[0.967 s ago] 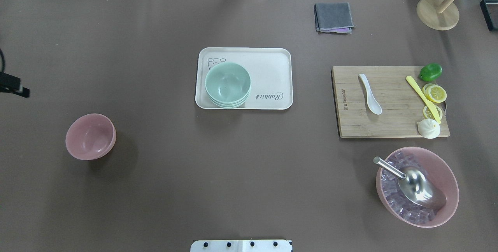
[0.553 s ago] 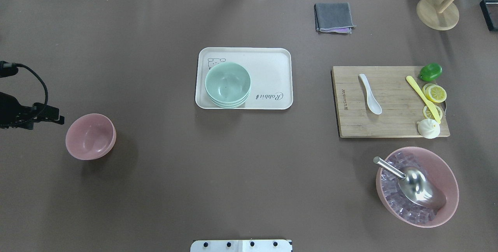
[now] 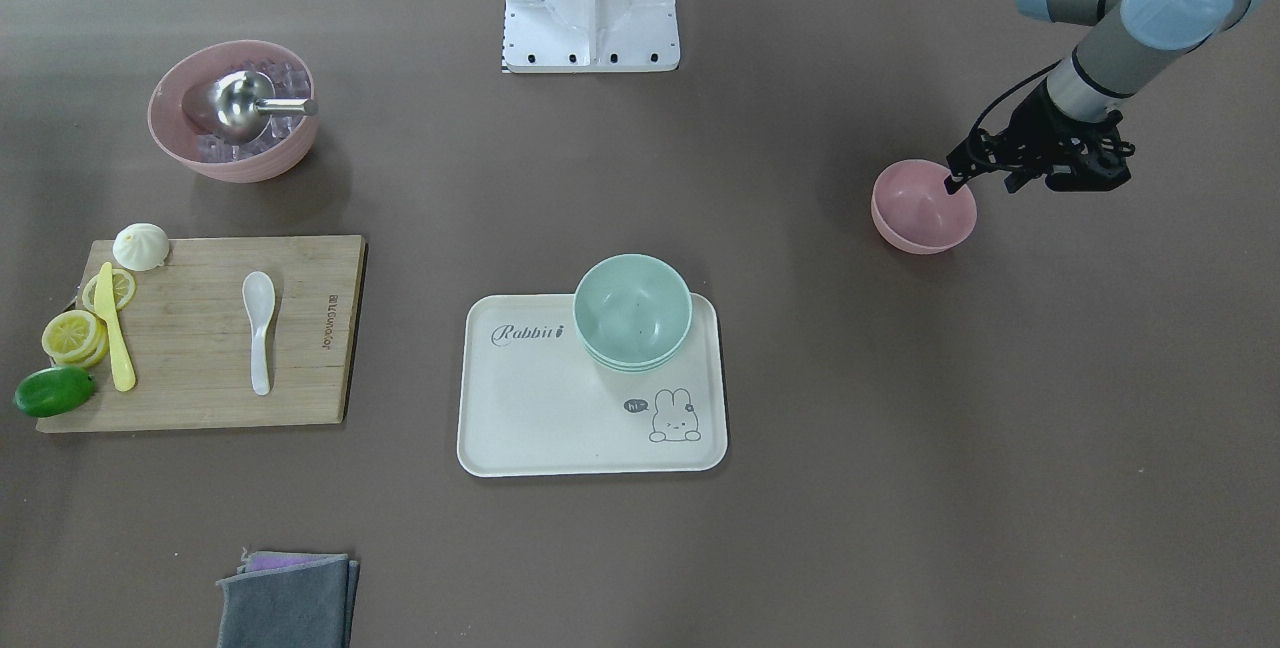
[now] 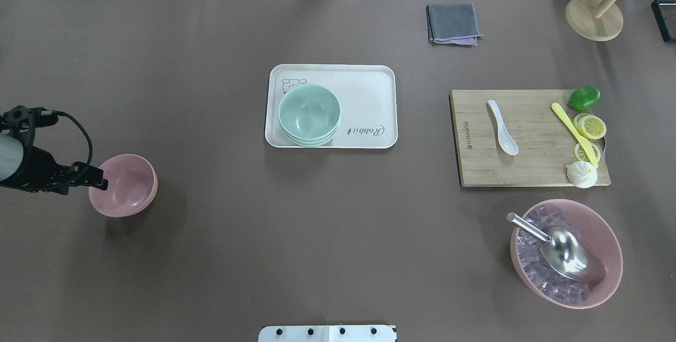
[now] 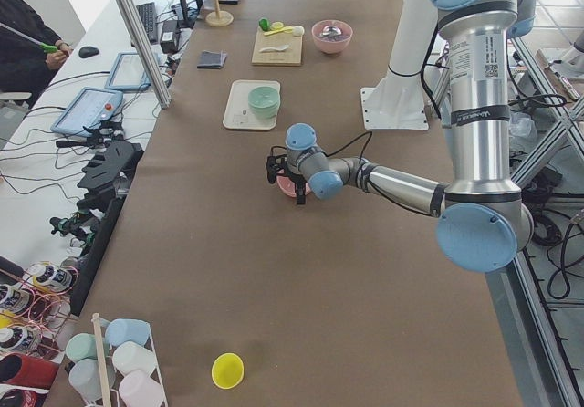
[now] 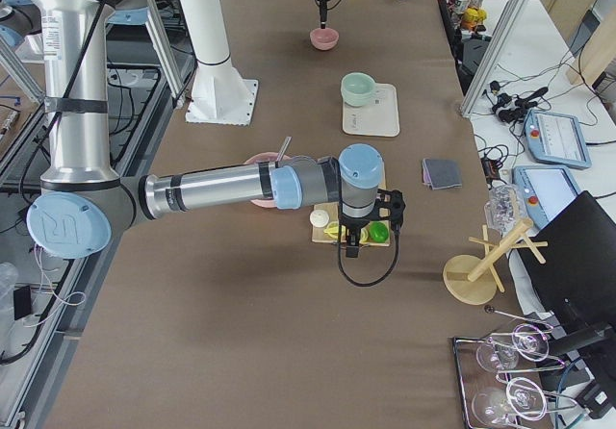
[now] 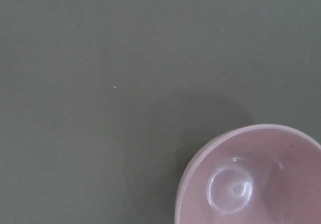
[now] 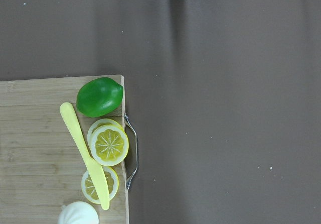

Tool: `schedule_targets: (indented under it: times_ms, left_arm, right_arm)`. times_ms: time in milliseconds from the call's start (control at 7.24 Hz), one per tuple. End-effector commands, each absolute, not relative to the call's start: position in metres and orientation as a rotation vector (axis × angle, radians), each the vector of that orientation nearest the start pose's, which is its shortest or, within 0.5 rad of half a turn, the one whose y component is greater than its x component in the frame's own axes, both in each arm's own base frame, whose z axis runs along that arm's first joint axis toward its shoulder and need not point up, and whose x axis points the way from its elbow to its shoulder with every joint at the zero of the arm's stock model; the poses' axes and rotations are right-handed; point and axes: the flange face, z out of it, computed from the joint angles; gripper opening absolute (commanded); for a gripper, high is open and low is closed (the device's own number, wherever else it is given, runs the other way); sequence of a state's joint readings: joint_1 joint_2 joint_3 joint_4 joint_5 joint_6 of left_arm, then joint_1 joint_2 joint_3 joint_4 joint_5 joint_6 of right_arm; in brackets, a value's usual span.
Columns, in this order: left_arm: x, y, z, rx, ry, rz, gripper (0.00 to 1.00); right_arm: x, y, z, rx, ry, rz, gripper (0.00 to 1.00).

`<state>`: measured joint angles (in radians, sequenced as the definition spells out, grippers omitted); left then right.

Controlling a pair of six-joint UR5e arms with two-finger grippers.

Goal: Stack pink bowl on green and place spoon
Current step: 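Move the left gripper down to the rim of the pink bowl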

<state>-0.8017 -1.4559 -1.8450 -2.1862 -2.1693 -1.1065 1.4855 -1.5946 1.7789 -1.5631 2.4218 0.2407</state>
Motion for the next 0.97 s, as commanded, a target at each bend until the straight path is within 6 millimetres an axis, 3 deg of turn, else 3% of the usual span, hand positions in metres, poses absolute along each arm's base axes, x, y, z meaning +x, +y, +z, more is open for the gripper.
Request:
schedule_targets:
  times_ms: [0,276,829]
  left_arm:
    - [0.2748,-0.3901,0.5187,-0.017,0.944,-0.080,0.63]
    - [0.2749,-0.3902,0.5195,-0.017,0.942,-0.079,0.57]
    - [0.2769,-0.3923,0.5272,-0.026,0.934,-0.085,0.25]
  right_arm:
    - [0.0150,-0.4881,0.5569,0.039,-0.891,0.059,1.00]
    - [0.0153,-0.4882,0.5565,0.042,-0.887,0.057,1.00]
    - [0.0153,-0.4862,0.5571,0.040,-0.888,0.057,1.00]
